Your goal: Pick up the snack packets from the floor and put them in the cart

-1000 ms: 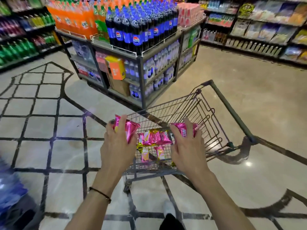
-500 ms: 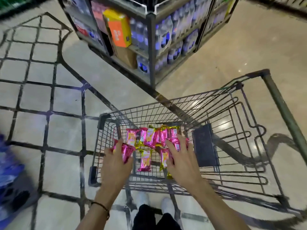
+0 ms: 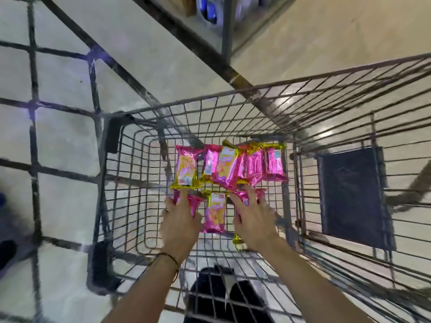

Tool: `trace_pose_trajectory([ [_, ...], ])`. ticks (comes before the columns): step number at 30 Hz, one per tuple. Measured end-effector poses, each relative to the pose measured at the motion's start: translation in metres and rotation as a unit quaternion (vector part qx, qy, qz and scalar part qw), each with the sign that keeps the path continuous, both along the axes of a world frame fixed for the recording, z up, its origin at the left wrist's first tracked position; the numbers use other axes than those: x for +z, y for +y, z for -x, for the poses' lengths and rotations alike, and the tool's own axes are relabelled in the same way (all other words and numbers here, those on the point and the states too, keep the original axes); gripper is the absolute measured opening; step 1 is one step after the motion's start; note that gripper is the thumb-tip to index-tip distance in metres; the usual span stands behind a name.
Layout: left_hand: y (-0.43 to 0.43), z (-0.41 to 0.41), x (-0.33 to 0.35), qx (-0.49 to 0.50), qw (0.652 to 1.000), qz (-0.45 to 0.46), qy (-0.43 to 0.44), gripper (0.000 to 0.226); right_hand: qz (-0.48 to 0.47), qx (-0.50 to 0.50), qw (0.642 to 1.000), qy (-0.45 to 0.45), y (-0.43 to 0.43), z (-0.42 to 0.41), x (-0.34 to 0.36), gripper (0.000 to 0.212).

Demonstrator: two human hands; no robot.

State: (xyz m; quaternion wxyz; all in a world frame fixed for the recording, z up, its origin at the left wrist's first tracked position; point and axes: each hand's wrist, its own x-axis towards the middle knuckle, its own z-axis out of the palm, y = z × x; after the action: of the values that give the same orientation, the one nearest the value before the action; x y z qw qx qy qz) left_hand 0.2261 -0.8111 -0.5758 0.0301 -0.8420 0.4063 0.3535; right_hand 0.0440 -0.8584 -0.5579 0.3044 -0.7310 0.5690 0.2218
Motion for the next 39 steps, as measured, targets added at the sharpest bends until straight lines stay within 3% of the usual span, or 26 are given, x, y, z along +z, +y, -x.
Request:
trace_pose_trajectory([
  [7,-0.001,-0.001,-0.045,-0.005,1.0,0.0,0.005,0.071,-0.031,0.0,1.0,0.006,0.008,-0.003,-0.05,0.064],
  [17,-0.004,-0.008,0.009,-0.082,0.996,-0.005,-0.022,0.061,0.014,-0.021,0.999,-0.034,-0.003,0.011,-0.006,0.058],
  [22,-0.004,-0.017,0.064,-0.121,0.992,0.025,-0.037,0.056,0.05,-0.032,0.998,-0.035,-0.007,0.019,0.054,0.058],
  [29,-0.001,-0.034,0.172,-0.182,0.977,0.098,-0.045,0.056,0.146,0.037,0.989,0.01,0.001,0.014,0.17,0.056],
  [34,0.012,-0.053,0.255,-0.235,0.952,0.159,-0.115,0.057,0.243,0.046,0.969,0.011,0.015,0.009,0.261,0.056],
  [39,0.036,-0.059,0.341,-0.228,0.923,0.248,-0.185,0.053,0.329,0.051,0.942,-0.051,0.025,0.005,0.344,0.052],
])
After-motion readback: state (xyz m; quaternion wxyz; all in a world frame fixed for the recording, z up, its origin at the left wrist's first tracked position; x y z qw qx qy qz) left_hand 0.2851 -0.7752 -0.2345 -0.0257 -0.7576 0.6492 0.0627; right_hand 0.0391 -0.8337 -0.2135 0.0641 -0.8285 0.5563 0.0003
